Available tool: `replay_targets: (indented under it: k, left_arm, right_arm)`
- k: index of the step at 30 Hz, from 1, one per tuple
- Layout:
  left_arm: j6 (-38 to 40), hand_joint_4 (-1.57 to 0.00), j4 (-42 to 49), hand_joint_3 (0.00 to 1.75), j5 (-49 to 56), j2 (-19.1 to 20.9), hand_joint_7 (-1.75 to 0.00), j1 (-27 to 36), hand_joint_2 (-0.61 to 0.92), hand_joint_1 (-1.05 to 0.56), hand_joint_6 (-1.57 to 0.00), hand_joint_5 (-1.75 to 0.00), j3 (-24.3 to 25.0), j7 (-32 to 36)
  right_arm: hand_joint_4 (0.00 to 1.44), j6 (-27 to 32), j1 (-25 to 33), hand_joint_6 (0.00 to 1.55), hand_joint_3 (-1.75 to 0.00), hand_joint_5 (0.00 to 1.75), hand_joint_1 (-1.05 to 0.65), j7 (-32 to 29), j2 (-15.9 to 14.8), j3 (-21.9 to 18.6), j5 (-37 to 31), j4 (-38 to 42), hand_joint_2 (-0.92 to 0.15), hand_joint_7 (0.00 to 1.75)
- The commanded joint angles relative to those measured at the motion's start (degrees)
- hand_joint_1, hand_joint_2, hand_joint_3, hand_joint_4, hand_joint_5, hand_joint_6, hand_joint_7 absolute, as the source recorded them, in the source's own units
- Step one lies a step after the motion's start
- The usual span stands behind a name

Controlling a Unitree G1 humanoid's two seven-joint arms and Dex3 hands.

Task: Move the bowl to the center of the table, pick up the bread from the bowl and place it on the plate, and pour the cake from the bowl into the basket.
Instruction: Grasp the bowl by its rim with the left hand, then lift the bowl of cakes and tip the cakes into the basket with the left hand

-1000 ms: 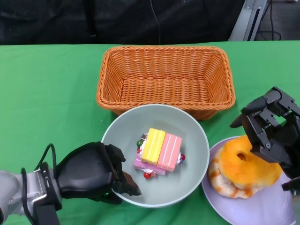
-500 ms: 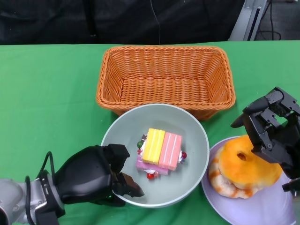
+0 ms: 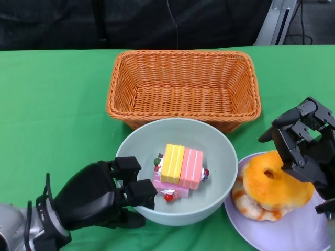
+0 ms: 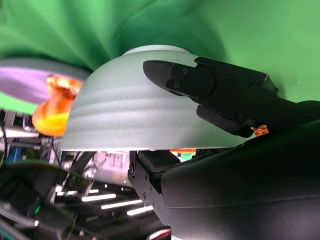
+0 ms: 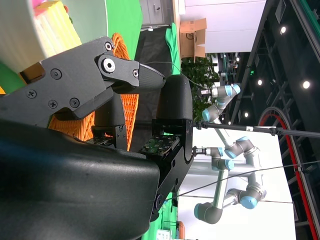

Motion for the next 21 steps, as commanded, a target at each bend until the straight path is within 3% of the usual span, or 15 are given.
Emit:
replay_targets:
  k: [1, 21]
  left_arm:
    - [-0.4, -0.67, 0.0, 0.56, -0.9, 1.4, -1.6, -0.1, 0.92, -0.24, -0.57, -1.75, 1.4, 4.6]
    - [-4.3, -0.64, -2.0, 0.46, -1.4, 3.2, -1.53, 0.1, 0.92, -0.21, -0.61, -1.75, 3.8, 6.4]
  right_arm:
    - [0.72, -0.1, -0.1, 0.66, -0.76, 1.56, -0.19, 0.1, -0.2, -1.1, 0.9, 0.0, -0.67, 1.27]
    - [0.7, -1.3, -1.0, 0.66, -0.84, 1.57, -0.15, 0.3, 0.8, -2.3, 1.1, 1.7, -0.64, 1.25]
